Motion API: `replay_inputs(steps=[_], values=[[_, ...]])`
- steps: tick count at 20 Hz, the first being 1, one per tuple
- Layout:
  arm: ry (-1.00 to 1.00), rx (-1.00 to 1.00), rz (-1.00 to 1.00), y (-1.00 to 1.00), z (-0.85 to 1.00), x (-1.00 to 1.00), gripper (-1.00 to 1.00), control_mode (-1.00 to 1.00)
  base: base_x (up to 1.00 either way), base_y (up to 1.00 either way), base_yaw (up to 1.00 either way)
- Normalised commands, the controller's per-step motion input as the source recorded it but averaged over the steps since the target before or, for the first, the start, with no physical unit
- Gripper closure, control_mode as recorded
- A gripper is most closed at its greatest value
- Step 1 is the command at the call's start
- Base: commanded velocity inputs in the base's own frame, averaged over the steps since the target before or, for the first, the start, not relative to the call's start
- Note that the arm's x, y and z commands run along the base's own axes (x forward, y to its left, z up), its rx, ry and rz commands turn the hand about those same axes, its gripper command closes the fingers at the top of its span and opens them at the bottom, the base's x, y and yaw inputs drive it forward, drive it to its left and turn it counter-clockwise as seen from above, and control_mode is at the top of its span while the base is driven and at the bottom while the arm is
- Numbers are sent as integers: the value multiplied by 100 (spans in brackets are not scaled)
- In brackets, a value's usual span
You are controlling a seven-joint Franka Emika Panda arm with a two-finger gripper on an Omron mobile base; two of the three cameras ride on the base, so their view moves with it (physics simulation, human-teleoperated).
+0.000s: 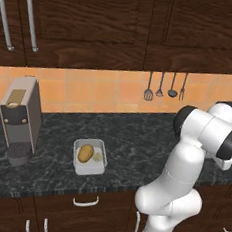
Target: Take the meat container that has the chicken drumstick and place it on the second highest rack of the freezer. Then take the vegetable container that has the garlic and potato and place it on the highest rack of the freezer.
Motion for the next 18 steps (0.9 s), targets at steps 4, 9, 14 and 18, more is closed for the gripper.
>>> replay_inputs(steps=[4,9,14,18], values=[[0,0,-3,-8,-18,0,100,-100,0,0,0],[0,0,-3,0,-2,0,100,-100,0,0,0],[0,-1,-1,0,0,0,100,-100,0,0,0],[0,-1,0,4,0,0,100,-100,0,0,0]])
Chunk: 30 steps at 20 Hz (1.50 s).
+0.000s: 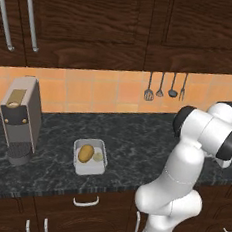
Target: Take the meat container that has the chicken drumstick and place it on the second highest rack of the freezer. Then take the vegetable container that has the garlic and potato and place it on the highest rack of the freezer.
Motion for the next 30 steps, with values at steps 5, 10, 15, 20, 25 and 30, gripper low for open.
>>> replay_inputs(steps=[5,10,15,20,25,30], values=[[-8,0,0,4,24,-38,100,-100,0,0,0],[-14,-2,1,16,57,-65,100,-100,0,0,0],[-16,-6,7,53,45,-66,100,-100,0,0,0],[-17,-7,12,65,48,-54,100,-100,0,0,0],[-9,-1,21,45,97,-65,100,-100,0,0,0],[-1,0,22,38,100,-52,100,-100,0,0,0]])
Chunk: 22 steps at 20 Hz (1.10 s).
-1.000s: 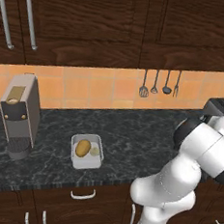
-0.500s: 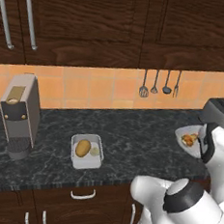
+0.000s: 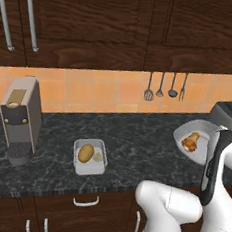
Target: Take the meat container that has the chicken drumstick and place it on the second highest rack of the freezer. Then take the vegetable container that has the garlic and potato and place it on the highest rack of the freezer.
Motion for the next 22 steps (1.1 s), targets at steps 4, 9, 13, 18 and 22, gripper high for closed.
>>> replay_inputs(steps=[4,9,13,18,22], values=[[3,1,22,49,100,-35,100,-100,0,0,0],[7,0,19,58,100,-41,100,-100,0,0,0],[7,1,19,62,92,-50,100,-100,0,0,0],[17,13,10,62,67,-42,100,-100,0,0,0],[19,21,0,58,44,-35,100,-100,0,0,0]])
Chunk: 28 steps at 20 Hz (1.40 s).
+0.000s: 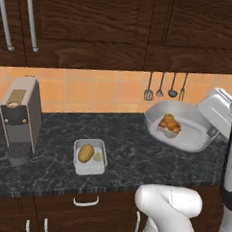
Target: Take the meat container that has the chicken drumstick and place it on the second highest rack of the freezer. Then take the vegetable container that has the garlic and potato and place it on the highest rack of the freezer.
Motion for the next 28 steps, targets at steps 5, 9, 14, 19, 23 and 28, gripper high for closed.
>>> replay_inputs(steps=[5,9,14,19,23,28], values=[[6,17,0,57,12,-54,100,-100,0,0,0],[2,10,-1,37,1,-51,100,-100,0,0,0],[9,9,-4,16,17,-12,100,-100,0,0,0],[13,1,-3,0,4,-11,100,-100,0,0,0],[0,0,0,0,0,0,100,100,-84,0,-9],[0,0,0,0,0,0,100,100,-85,0,-41]])
